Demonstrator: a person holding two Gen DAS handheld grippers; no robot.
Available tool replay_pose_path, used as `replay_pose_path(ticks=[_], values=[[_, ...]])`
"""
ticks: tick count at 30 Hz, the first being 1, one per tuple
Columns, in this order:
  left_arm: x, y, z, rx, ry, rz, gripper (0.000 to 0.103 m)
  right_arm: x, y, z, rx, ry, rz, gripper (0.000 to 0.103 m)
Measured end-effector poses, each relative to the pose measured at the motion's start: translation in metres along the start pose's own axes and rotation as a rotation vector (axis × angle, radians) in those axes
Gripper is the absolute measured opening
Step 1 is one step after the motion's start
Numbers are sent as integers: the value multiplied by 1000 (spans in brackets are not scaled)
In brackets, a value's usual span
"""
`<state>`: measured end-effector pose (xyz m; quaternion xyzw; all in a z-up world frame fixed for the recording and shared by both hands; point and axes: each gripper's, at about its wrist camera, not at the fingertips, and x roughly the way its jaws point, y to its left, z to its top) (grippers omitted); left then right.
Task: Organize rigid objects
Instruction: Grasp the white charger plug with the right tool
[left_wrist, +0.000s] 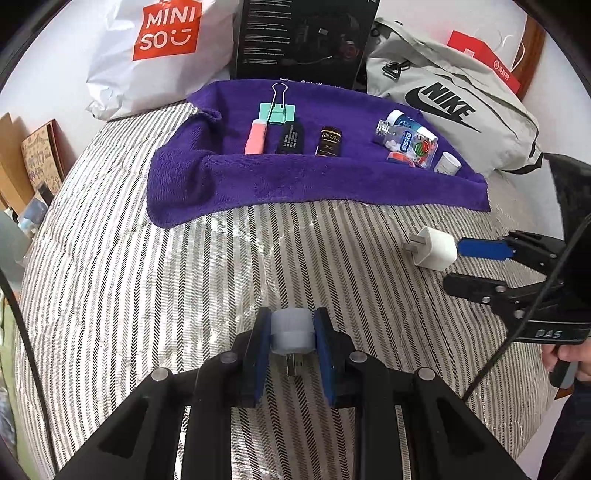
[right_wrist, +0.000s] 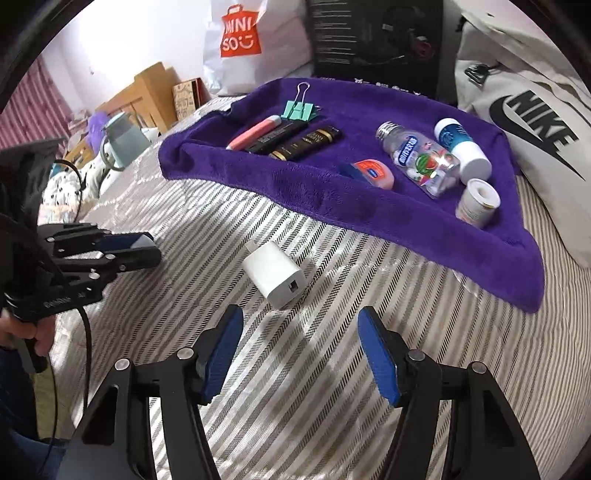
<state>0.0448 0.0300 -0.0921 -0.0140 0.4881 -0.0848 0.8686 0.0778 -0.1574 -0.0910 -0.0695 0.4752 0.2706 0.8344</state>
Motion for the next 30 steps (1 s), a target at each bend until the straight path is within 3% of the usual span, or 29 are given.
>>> replay_pose_path(ticks=[4,11,15,18,23,30], values=[[0,1,0,-7,-4,-10,23,9,4,4,-46,-2,-13,61],[0,5,1,-17,-6,-33,23,20,16,17,-128,-7,-33,42],[0,5,1,-18,-7,-36,23,24,22,23,-157,-7,-43,40],[-1,7,0,-22,-8,-42,23,25,21,27,-134,-6,-40,26],[0,5,1,-13,-8,-36,23,21,18,25,-111,12,-36,26],[3,1,6,-16,-13,-28,23,-10,-11,-4,-13,25,-127,26]])
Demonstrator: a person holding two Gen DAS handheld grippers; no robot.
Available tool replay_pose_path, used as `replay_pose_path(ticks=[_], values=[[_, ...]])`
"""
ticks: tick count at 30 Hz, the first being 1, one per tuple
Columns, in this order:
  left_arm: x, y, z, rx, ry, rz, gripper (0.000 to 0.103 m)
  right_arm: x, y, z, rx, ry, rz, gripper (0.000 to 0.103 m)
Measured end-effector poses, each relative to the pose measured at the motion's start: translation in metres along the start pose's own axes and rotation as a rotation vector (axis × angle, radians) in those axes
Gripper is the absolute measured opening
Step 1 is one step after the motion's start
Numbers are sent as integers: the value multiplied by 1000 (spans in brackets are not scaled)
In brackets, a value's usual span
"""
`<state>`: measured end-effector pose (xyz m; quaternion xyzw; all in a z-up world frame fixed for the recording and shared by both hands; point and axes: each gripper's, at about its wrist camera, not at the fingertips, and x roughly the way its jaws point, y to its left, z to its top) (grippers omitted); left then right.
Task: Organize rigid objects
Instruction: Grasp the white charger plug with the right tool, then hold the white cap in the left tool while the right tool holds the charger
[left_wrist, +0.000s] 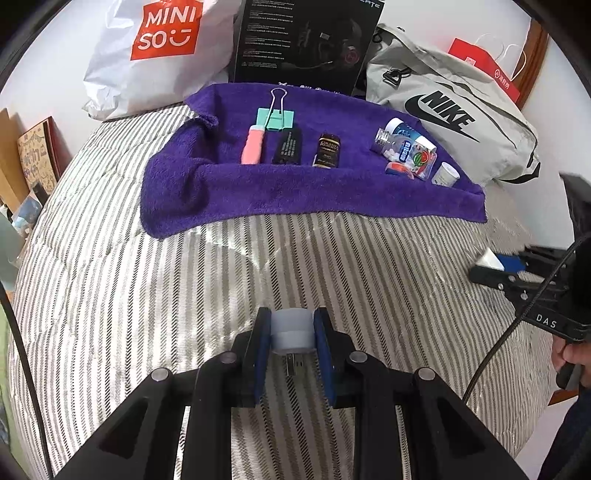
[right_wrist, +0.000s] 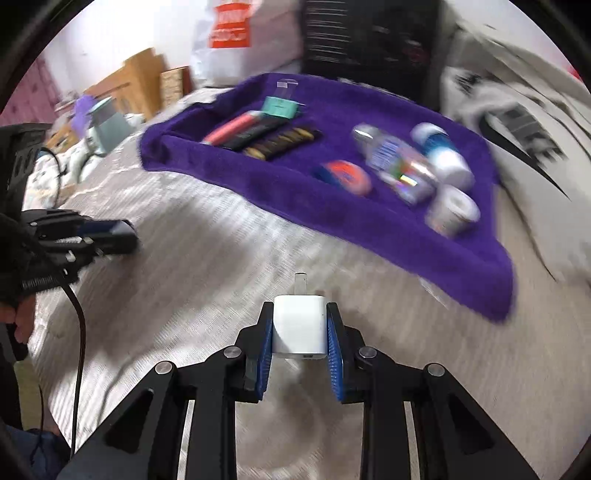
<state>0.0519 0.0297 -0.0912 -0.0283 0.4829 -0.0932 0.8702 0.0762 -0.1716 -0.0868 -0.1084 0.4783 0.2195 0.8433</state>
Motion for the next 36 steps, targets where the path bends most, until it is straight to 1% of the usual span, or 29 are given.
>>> replay_pose_path(ticks=[2,4,6,8,11,19,24,27,32,36], values=[[1,-3,1,-5,-4,12,23,-4,-13,-12,38,21,-51,26],[3,-7,1,2,-6,39,23,-6,-23,-21,75,27,-73,26],[5,-10,1,5,-8,67,23,-7,-30,-28,107,35,-75,26],[6,-13,1,6,-12,87,23,-9,-34,-32,125,23,-73,26],[6,-13,1,1,-14,98,23,-9,-33,-33,126,16,-80,26],[7,-18,0,25,-22,136,23,-9,-27,-36,111,-12,-112,27],[7,-19,-2,28,-28,140,23,-9,-26,-38,108,-32,-118,27],[7,-20,-3,33,-28,148,23,-10,-28,-41,120,-48,-104,27],[8,-21,-2,34,-25,148,23,-10,-28,-42,142,-53,-100,28],[8,-21,-2,36,-25,149,23,-10,-28,-42,135,-55,-101,28]])
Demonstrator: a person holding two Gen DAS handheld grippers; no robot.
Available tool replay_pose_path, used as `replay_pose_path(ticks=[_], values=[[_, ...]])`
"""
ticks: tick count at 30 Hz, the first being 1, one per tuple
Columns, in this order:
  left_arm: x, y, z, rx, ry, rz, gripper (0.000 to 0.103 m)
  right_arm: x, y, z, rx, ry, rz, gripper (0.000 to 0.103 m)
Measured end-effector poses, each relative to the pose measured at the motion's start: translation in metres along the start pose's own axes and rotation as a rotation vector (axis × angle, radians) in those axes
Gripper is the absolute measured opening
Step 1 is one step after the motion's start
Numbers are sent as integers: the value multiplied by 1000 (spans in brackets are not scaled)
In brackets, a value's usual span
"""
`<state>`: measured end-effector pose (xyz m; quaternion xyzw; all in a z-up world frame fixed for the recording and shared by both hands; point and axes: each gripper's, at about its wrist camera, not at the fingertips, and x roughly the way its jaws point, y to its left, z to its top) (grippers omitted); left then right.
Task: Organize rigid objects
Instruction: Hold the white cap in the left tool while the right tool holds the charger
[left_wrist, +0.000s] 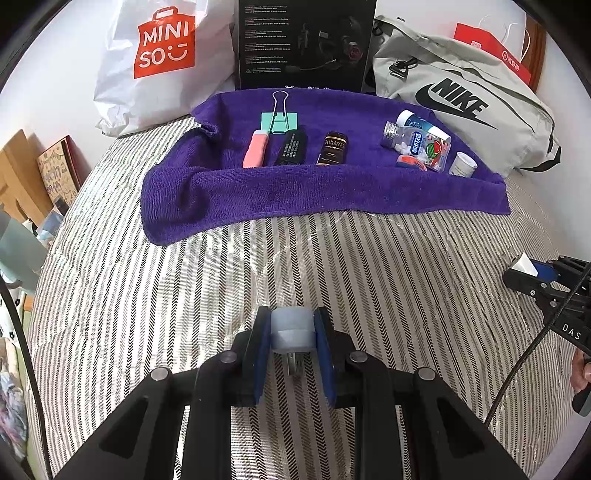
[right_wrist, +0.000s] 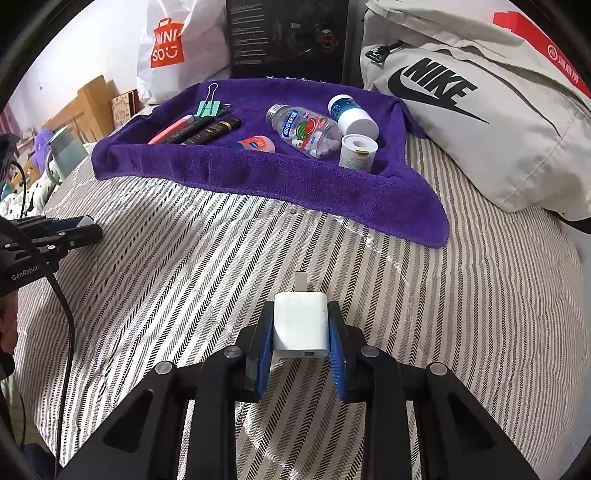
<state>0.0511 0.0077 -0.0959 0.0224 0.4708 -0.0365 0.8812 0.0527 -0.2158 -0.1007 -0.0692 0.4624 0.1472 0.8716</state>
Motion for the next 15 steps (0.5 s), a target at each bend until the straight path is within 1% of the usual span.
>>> replay_pose_path(ticks=[5,15], values=[[0,0,1,3,0,0,23,0,-1,0,13,2,6,28],[1,-1,0,4,0,4,23,-1,0,-4,17,-27,0,28]])
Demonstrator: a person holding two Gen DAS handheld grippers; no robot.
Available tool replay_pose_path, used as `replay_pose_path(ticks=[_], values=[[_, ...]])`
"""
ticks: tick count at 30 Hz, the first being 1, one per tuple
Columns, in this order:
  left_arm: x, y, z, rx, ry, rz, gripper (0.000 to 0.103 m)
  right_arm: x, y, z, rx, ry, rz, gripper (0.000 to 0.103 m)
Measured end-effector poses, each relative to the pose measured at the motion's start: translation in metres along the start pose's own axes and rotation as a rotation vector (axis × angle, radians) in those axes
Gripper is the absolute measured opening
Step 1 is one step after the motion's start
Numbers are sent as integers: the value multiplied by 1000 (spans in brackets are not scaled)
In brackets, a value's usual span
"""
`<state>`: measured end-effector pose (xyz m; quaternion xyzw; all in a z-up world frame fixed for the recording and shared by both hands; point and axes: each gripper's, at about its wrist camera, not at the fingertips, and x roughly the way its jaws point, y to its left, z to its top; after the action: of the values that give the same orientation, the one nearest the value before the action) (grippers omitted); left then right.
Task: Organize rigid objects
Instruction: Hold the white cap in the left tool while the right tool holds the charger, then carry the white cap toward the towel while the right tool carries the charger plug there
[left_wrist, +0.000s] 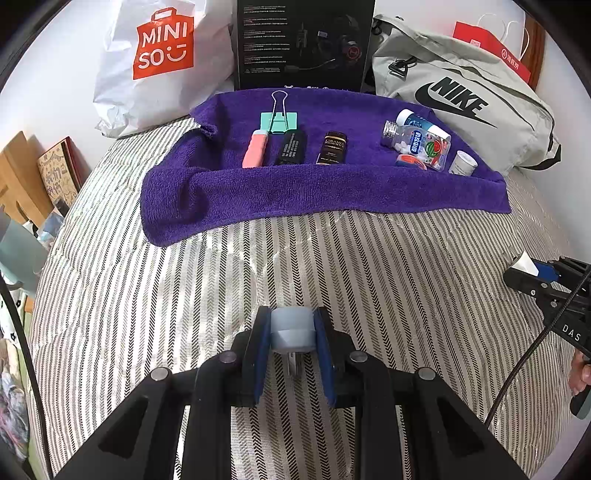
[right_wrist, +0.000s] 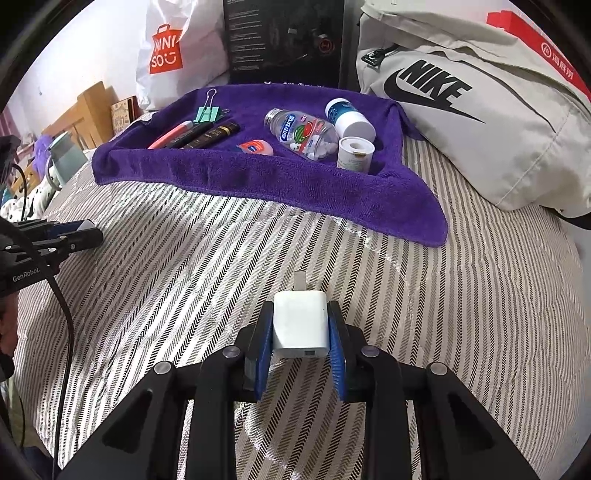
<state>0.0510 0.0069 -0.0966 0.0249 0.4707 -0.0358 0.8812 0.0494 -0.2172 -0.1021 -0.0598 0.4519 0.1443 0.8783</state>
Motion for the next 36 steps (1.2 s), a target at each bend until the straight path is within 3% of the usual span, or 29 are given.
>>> replay_pose_path(ticks=[21,36], values=[[-1,4,2,-1,19,-34,23,2,-1,6,-7,43,3,26],[-20,12,11,-14,-16,-45,23,-6,5,12,-7,37,74,26]])
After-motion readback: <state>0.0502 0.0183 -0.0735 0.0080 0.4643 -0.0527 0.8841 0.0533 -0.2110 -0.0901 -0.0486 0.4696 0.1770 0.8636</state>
